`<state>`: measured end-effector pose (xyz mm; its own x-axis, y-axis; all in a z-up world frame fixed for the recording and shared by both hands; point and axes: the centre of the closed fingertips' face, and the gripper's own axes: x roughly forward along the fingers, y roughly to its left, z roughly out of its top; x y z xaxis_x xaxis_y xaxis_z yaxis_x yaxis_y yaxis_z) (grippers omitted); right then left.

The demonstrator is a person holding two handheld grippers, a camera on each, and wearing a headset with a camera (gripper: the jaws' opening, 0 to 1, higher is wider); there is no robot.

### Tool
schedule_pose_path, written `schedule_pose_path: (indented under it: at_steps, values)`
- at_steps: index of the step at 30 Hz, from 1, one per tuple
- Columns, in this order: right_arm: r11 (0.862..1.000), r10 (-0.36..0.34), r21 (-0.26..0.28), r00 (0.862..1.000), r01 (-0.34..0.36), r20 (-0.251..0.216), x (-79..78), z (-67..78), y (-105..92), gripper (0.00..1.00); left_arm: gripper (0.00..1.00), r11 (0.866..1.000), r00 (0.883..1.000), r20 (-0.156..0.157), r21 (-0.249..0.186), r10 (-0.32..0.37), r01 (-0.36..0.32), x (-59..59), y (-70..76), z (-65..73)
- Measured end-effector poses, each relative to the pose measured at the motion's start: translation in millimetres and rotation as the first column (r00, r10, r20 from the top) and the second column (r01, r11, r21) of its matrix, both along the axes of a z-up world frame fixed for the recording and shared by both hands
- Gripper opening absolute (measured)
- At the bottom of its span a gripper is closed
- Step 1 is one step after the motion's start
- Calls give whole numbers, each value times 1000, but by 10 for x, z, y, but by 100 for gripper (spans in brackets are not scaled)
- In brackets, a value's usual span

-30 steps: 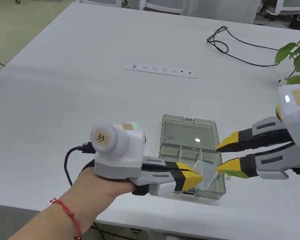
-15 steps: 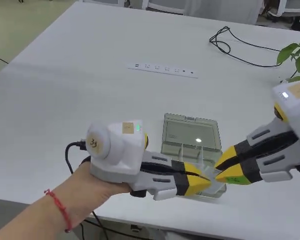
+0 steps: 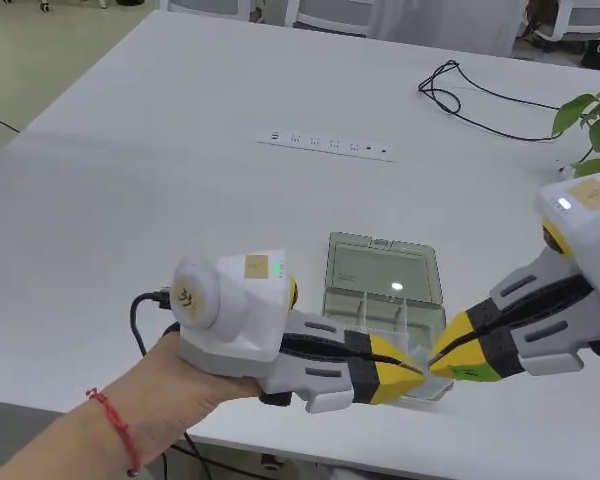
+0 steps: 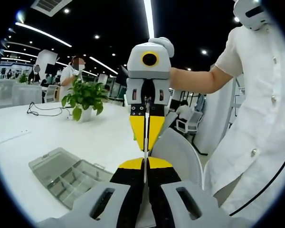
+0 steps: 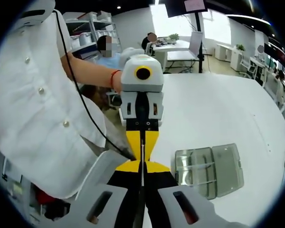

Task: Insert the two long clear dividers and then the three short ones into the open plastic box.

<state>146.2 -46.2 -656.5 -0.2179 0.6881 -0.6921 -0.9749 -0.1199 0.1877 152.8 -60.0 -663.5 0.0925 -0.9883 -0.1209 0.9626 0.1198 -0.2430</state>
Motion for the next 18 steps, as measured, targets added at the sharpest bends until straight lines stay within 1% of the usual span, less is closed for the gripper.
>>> schedule_pose_path:
  at_steps: [5, 10, 18]
  values:
    - [1000, 2, 0, 1000, -2, -2, -11, 0, -10, 3, 0, 1000, 1000, 2, 7, -2, 2, -6, -5, -12]
    - [1000, -2, 0, 1000, 2, -2, 5, -9, -37, 3, 0, 1000, 1000, -2, 10, 6, -6, 1, 2, -25]
    - [1000, -13, -1, 1000, 13, 8, 39, -6, -71, 3, 3, 999, 1000, -9, 24, 29, -29, 23, 61, -74]
